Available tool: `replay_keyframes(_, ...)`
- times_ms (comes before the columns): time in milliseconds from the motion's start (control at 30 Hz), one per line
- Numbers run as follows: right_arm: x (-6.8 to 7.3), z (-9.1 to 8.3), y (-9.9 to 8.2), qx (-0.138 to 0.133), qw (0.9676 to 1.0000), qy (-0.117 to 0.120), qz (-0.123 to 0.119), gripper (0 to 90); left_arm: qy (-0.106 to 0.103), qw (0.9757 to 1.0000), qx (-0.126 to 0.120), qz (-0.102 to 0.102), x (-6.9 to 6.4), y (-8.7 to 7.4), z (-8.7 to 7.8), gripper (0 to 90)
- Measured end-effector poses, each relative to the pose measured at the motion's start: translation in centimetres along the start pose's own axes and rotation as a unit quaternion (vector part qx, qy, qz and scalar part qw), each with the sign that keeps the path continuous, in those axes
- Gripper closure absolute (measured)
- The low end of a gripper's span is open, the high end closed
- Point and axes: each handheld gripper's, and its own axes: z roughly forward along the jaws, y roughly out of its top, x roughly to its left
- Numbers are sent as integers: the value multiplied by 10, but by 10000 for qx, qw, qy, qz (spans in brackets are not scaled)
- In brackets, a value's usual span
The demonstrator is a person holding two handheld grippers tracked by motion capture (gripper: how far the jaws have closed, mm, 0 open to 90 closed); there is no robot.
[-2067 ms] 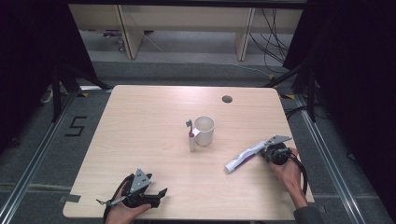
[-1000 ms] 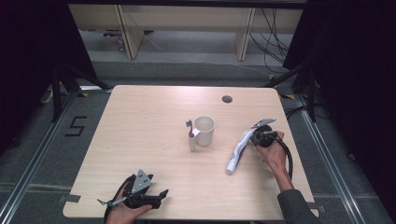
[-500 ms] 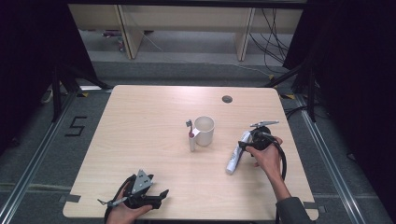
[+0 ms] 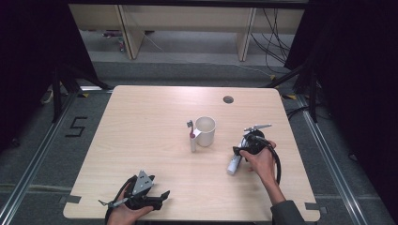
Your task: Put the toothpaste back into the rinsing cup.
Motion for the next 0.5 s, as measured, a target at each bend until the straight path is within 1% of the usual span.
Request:
replay_keyframes(67,1,2,-1,-7,10000,37,44,286,0,10000,13,36,0,0,0,211)
replay_keyframes(100,2,3,-1,84,9999,66,88,289,3,10000,34,44,0,0,-1,211)
replay_keyframes(133,3,3,-1,119,9998,66,122,285,8,10000,62,38,0,0,-1,211)
replay_keyframes(200,4,4,-2,101,9999,31,128,286,-7,10000,44,35,0,0,-1,211)
replay_keyframes(233,1,3,-1,154,9999,-20,-36,301,-13,10000,19,20,0,0,-1,211)
replay_keyframes(267,1,3,-1,154,9999,-20,-36,301,-13,10000,19,20,0,0,-1,212)
replay_keyframes(300,1,1,-1,276,9996,43,40,319,-29,10000,31,63,0,1,-1,211)
replay_keyframes(333,-2,0,0,279,9995,34,-120,327,-41,10000,27,56,0,1,-1,211)
replay_keyframes(367,-2,0,0,279,9995,34,-120,327,-41,10000,27,56,0,1,-1,211)
replay_keyframes(400,-5,0,0,308,9994,31,-170,358,-40,10000,17,62,-1,0,-1,211)
replay_keyframes(433,-5,0,0,308,9994,31,-170,358,-43,10000,15,65,-1,0,-1,211)
replay_keyframes(467,-6,-2,0,371,9991,90,-158,375,-45,10000,14,66,-1,0,-1,211)
replay_keyframes(500,-8,-2,0,364,9991,57,-208,398,-44,10000,18,69,0,0,-1,211)
